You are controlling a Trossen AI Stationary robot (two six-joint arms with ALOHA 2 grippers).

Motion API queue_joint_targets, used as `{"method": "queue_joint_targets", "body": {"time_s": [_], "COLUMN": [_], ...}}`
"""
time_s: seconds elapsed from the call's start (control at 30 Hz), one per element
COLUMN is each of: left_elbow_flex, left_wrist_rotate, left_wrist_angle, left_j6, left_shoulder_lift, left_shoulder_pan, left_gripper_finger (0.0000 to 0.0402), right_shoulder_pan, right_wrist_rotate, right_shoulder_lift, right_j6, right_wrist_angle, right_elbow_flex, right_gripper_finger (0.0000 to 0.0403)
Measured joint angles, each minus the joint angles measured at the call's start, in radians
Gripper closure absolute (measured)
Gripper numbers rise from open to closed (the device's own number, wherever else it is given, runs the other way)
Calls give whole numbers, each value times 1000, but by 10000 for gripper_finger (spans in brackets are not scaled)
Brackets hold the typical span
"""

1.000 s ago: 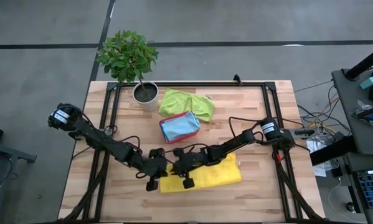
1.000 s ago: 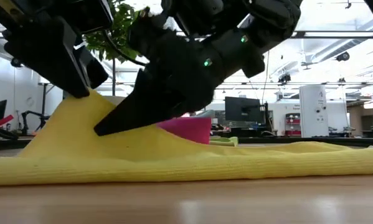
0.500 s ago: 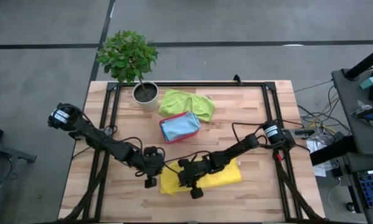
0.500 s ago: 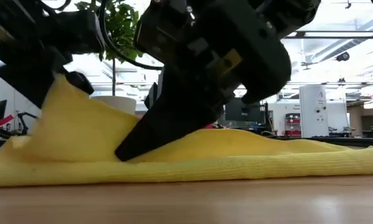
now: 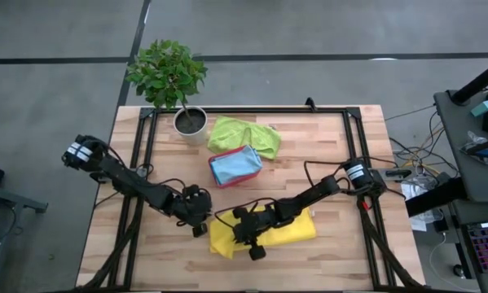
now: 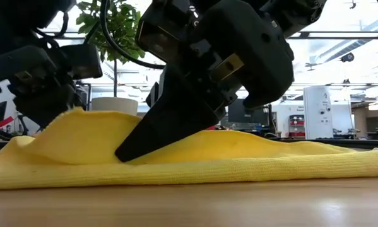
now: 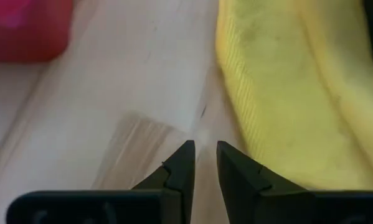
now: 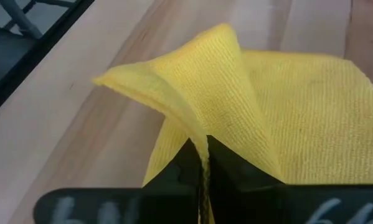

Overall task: Fold microfiber towels
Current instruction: Fold the yellow microfiber cloth

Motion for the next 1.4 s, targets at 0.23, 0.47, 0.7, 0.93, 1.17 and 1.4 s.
{"method": "queue_joint_targets", "body": {"time_s": [0.23,0.47,0.7,0.93,1.17,1.4], "left_elbow_flex": [-33,-4,-10,-32,-40,-37], "left_wrist_rotate": [1,85,269,267,242,20], "left_wrist_angle": [227,336,418,282,314,325], "left_j6": [0,85,161,158,157,257], "left_shoulder_lift": [116,140,95,77,83,66], "left_shoulder_pan": [0,-8,-10,-8,-8,-8], "left_gripper_finger": [350,350,350,350,350,350], "right_shoulder_pan": [-4,-5,-5,-5,-12,-14], "right_wrist_rotate": [1,1,2,2,2,3], "right_shoulder_lift": [0,0,0,0,0,0], "right_j6": [6,19,13,8,10,12], "right_wrist_angle": [3,2,6,9,18,21], "right_elbow_flex": [0,0,0,0,0,0], "right_gripper_finger": [394,394,394,394,394,394]}}
